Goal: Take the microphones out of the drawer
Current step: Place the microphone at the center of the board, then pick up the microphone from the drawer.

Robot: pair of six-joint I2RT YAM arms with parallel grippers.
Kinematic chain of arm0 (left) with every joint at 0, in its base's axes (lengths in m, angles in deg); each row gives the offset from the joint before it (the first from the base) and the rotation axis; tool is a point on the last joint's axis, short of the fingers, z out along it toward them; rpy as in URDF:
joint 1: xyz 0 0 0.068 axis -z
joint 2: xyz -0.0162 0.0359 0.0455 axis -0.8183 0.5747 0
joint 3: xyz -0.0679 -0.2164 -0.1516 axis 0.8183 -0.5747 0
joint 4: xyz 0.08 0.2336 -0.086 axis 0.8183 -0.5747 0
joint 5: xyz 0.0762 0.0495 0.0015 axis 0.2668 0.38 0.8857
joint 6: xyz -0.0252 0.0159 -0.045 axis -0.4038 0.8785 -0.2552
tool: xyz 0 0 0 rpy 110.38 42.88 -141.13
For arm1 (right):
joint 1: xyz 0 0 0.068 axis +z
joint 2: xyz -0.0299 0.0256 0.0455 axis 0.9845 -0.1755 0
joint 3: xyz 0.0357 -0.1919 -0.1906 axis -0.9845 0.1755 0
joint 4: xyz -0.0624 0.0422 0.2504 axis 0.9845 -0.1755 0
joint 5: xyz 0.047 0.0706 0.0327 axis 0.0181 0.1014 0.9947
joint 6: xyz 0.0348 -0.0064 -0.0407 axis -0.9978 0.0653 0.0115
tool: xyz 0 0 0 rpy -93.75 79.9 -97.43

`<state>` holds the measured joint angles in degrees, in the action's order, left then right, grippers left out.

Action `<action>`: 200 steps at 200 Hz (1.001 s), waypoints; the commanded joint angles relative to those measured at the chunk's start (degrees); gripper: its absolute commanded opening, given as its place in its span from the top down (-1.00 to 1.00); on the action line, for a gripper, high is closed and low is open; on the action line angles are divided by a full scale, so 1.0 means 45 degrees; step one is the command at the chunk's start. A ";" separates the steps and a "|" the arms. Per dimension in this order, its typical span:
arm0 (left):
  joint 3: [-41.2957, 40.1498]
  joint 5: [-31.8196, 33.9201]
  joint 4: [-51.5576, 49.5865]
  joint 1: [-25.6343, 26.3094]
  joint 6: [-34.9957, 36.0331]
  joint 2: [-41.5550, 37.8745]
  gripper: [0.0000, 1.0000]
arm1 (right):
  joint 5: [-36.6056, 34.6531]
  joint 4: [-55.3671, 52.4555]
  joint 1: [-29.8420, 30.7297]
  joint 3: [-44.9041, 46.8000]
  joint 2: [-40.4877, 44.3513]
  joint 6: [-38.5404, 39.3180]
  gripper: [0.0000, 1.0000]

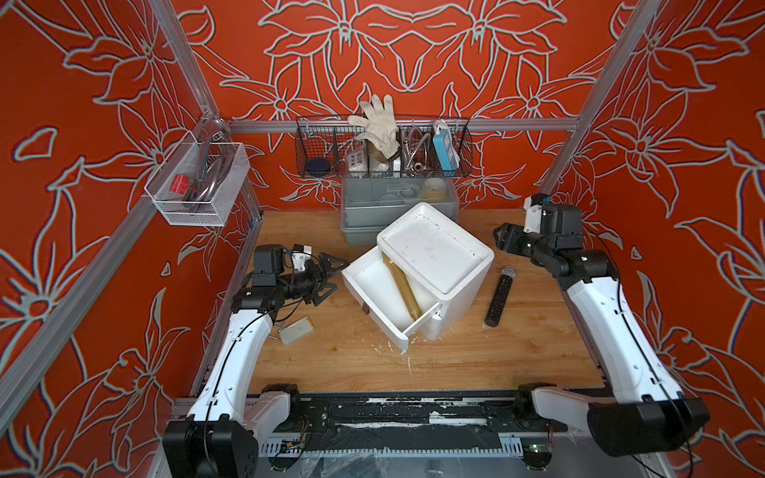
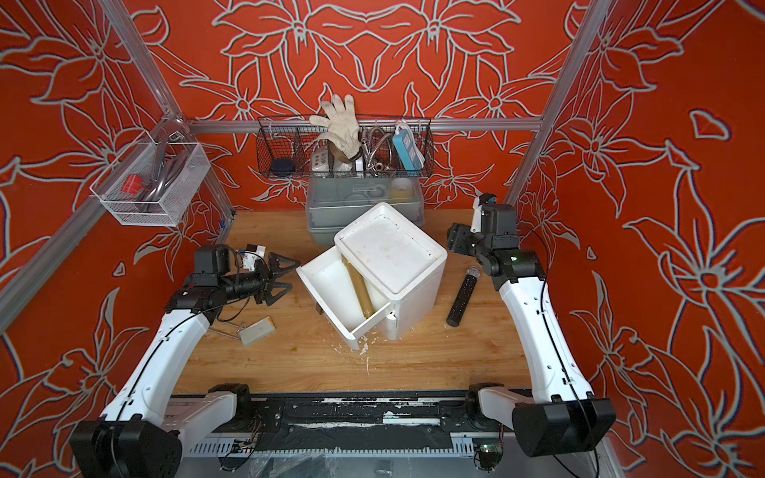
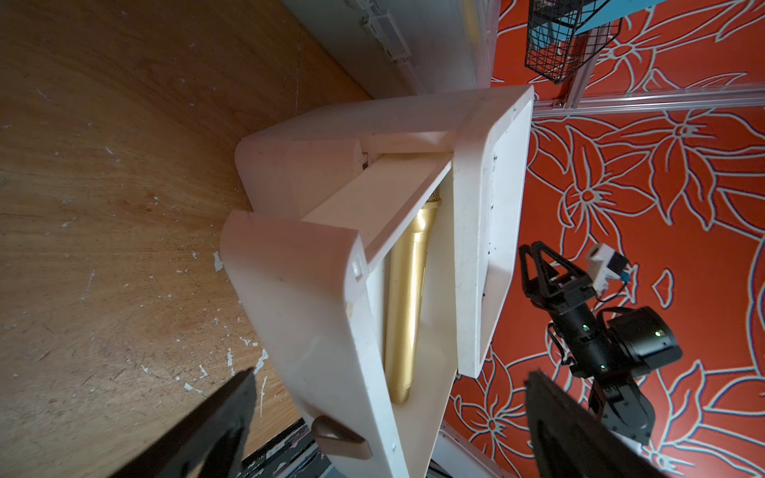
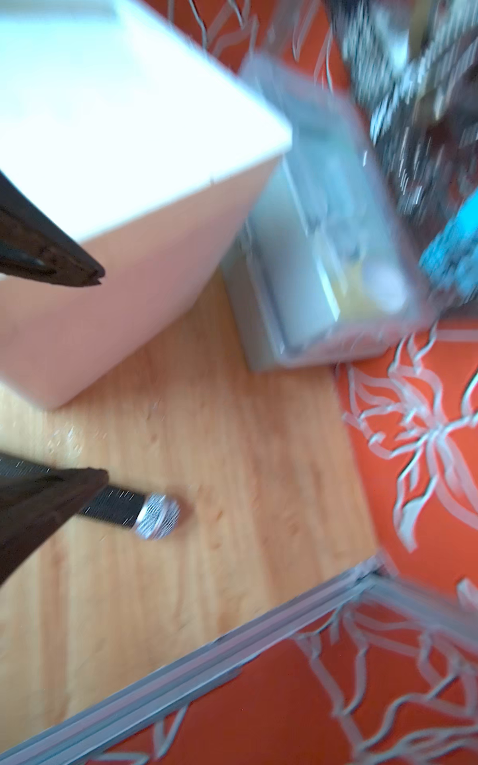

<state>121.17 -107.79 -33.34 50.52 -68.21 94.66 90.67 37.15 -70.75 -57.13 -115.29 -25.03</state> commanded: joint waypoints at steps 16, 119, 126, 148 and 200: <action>-0.0051 -0.0009 0.0055 0.0062 0.0001 -0.0159 -1.00 | 0.0461 -0.1113 0.1951 -0.1761 -0.0434 0.0192 -0.39; -0.0020 -0.0252 -0.0310 0.0060 0.0178 -0.0510 -1.00 | -0.1179 -0.2436 0.9099 -0.3035 -0.2992 -0.0761 -0.34; 0.0144 -0.0121 -0.0515 0.0061 0.0294 -0.0495 -1.00 | -0.1327 -0.2526 0.9405 -0.3110 -0.3211 -0.0764 -0.34; 0.0908 0.0179 -0.1300 0.0058 0.0877 -0.0350 -1.00 | -0.2257 -0.3057 1.0191 -0.3491 -0.4012 -0.0764 -0.34; 0.2382 -0.0040 -0.2076 0.0058 0.1259 0.0844 -1.00 | -0.3309 -0.3962 1.1079 -0.4304 -0.5237 -0.0914 -0.33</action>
<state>130.08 -107.57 -40.12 50.54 -64.74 96.32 80.49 23.43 -22.09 -74.00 -137.41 -27.80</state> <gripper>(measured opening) 0.998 0.668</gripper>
